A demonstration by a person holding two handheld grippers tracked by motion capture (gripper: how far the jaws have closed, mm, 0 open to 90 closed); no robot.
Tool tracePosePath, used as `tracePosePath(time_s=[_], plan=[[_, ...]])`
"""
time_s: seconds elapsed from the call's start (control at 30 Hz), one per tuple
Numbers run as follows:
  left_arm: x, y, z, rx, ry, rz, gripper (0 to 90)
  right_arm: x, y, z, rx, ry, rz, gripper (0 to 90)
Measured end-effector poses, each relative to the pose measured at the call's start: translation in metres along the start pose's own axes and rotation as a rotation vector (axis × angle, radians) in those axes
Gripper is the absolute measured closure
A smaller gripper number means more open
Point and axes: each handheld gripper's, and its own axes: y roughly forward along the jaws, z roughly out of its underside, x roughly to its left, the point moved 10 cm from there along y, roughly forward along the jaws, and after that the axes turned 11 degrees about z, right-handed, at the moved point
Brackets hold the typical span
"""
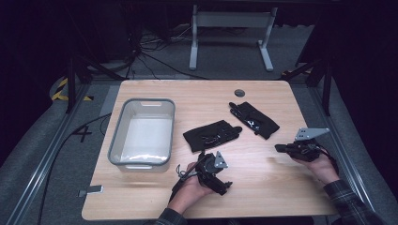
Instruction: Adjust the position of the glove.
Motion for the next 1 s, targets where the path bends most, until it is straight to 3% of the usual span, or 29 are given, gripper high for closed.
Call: tracePosePath(time_s=[0.57,1.0], plan=[[-0.001,0.0,0.001,0.002,0.003,0.005,0.0,-0.029,0.034,-0.031,-0.024,0.003,0.024,90.0],[-0.001,0.0,0.001,0.002,0.002,0.005,0.0,-0.045,0.062,-0.03,0.003,0.012,0.039,90.0]])
